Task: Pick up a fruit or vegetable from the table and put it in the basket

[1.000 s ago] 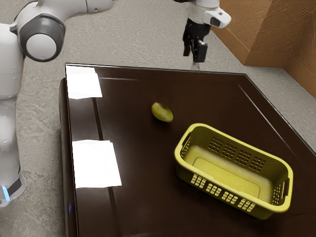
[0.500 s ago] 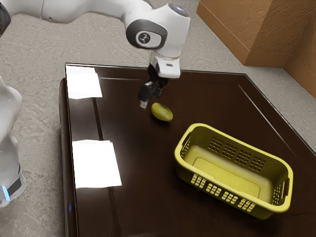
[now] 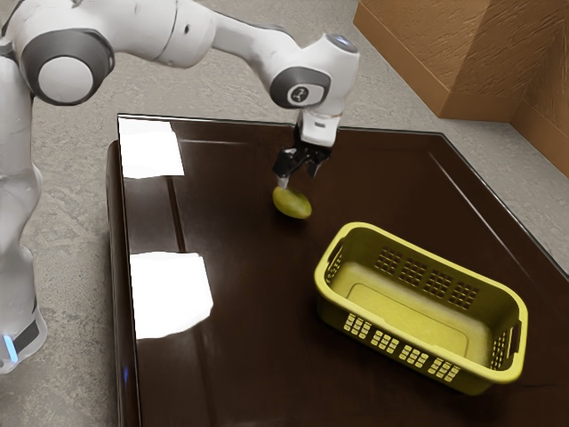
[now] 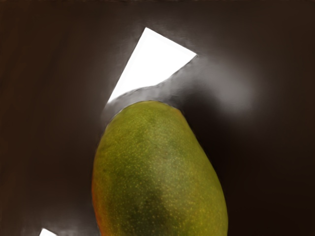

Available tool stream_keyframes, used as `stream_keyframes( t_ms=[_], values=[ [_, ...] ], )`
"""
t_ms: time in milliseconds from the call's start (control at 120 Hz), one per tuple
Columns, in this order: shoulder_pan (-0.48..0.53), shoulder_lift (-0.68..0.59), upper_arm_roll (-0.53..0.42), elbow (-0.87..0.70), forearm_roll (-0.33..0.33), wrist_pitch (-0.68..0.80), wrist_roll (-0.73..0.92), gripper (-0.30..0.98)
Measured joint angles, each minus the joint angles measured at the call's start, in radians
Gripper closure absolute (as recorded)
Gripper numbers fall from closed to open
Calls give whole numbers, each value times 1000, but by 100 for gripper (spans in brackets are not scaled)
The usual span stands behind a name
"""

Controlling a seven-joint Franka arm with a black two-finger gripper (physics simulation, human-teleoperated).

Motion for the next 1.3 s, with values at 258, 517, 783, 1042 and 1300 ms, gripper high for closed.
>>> stream_keyframes(
  t_ms=[258,517,783,1042,1300],
  values=[
    [36,107,-2,35,-99,37,204,0],
    [44,179,8,51,-232,46,330,1],
    [54,172,11,73,-272,43,410,41],
    [-92,6,0,173,-276,-43,439,42],
    [-255,189,-3,387,-276,-81,430,47]
  ],
)
